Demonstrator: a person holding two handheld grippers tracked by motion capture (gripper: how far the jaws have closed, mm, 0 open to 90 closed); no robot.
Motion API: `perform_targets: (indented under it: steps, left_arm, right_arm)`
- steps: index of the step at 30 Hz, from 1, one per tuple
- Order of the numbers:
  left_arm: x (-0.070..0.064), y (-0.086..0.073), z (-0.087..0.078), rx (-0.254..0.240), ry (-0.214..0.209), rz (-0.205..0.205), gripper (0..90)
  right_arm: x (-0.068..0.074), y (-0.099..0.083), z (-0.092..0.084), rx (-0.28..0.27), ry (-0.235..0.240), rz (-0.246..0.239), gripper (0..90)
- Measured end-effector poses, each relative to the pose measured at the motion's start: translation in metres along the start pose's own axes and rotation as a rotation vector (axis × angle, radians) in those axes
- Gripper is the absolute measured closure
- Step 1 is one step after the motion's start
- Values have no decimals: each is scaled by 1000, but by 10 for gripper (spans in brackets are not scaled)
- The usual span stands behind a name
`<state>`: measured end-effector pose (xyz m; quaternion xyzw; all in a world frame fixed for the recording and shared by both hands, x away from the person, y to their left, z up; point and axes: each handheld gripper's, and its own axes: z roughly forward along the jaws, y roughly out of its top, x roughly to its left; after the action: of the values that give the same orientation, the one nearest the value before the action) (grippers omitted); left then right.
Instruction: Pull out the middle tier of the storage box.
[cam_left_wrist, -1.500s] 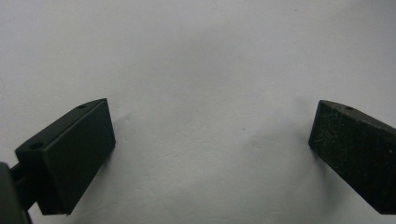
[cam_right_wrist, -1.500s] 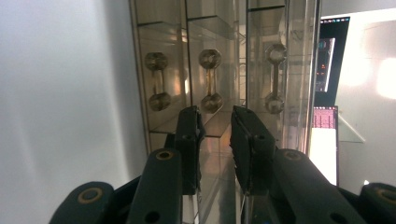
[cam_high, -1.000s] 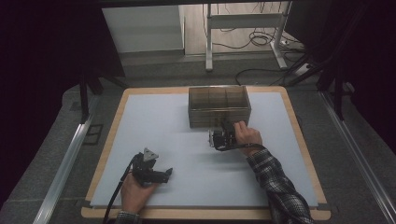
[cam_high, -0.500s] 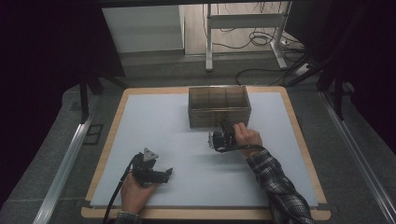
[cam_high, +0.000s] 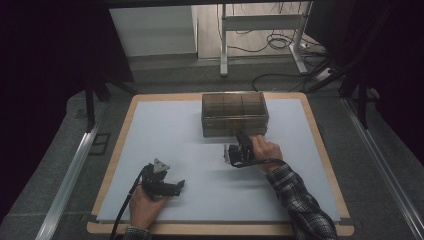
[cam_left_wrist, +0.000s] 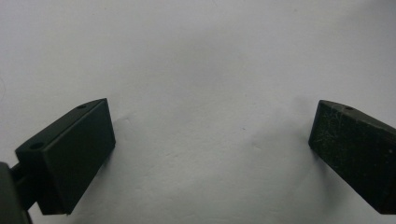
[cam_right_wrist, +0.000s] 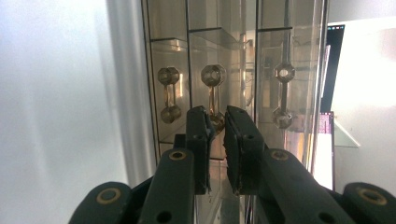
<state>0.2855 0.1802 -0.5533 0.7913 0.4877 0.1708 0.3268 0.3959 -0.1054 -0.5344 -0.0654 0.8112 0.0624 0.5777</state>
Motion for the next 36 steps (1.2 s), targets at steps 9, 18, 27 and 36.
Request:
perform_targets:
  steps: [9,18,27,36]
  left_arm:
    - [0,0,0,-1,-1,0,4]
    - [0,0,0,-4,-2,-1,9]
    - [0,0,0,-4,-4,0,14]
    - [0,0,0,-3,-3,1,13]
  right_arm:
    - [2,-1,-8,0,-8,-10,798]
    - [5,0,-14,-24,-5,0,797]
    - [6,-2,-16,-33,-5,3,785]
    - [1,-4,-20,-55,23,23,764]
